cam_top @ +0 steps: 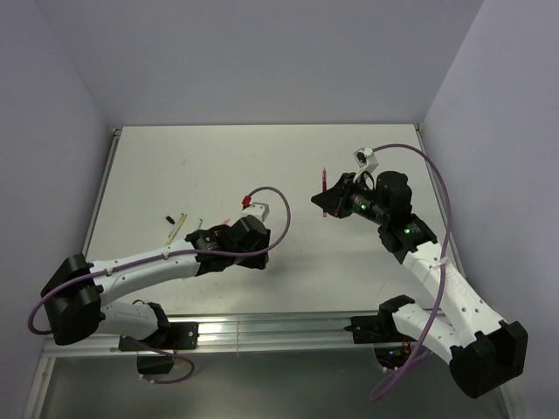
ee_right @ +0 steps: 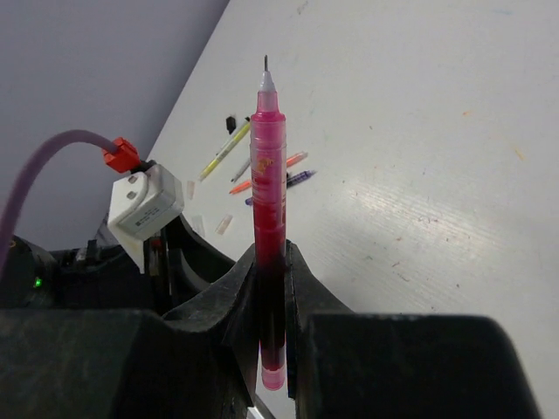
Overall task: Insert the pens into the pen caps
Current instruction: Pick up the pen from the center of the board.
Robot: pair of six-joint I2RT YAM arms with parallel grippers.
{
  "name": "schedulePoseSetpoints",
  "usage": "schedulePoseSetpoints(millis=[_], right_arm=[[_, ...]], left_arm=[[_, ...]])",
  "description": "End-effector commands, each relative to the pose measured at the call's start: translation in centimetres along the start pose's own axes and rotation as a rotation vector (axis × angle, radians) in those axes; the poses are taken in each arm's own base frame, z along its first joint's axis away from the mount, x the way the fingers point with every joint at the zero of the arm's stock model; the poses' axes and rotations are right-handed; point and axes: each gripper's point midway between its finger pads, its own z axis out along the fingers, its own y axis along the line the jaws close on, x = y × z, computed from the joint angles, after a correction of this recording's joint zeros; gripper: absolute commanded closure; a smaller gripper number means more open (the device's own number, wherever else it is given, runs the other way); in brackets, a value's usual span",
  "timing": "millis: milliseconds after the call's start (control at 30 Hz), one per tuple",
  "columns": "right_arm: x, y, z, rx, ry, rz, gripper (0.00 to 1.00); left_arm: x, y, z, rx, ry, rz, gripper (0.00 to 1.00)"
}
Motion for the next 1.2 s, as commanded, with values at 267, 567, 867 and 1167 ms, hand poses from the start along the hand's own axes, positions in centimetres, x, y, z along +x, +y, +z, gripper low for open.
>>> schedulePoseSetpoints(millis=[267,567,867,1167], right_arm=[[-0.6,0.2,-0.8,-0.026,-0.033,-0.045,1.00],[-0.6,0.2,-1.0,-0.028,-0.042,-0.048,1.00],[-0.6,-0.1,-1.0,-0.020,-0.043,-0.048,1.00],[-0.5,-0.2,-1.0,-0.015,-0.043,-0.046,1.00]], left_arm=[[0.5,1.2,3.1,-0.149,0.042,0.120,0.53],[0.8,1.2,4.6,-0.149,0.063,0.191,0.53],[0.8,0.9,5.4,-0.138,0.074,0.250,0.53],[0.5,1.1,6.3,-0.145,0.081,0.274,0.55]])
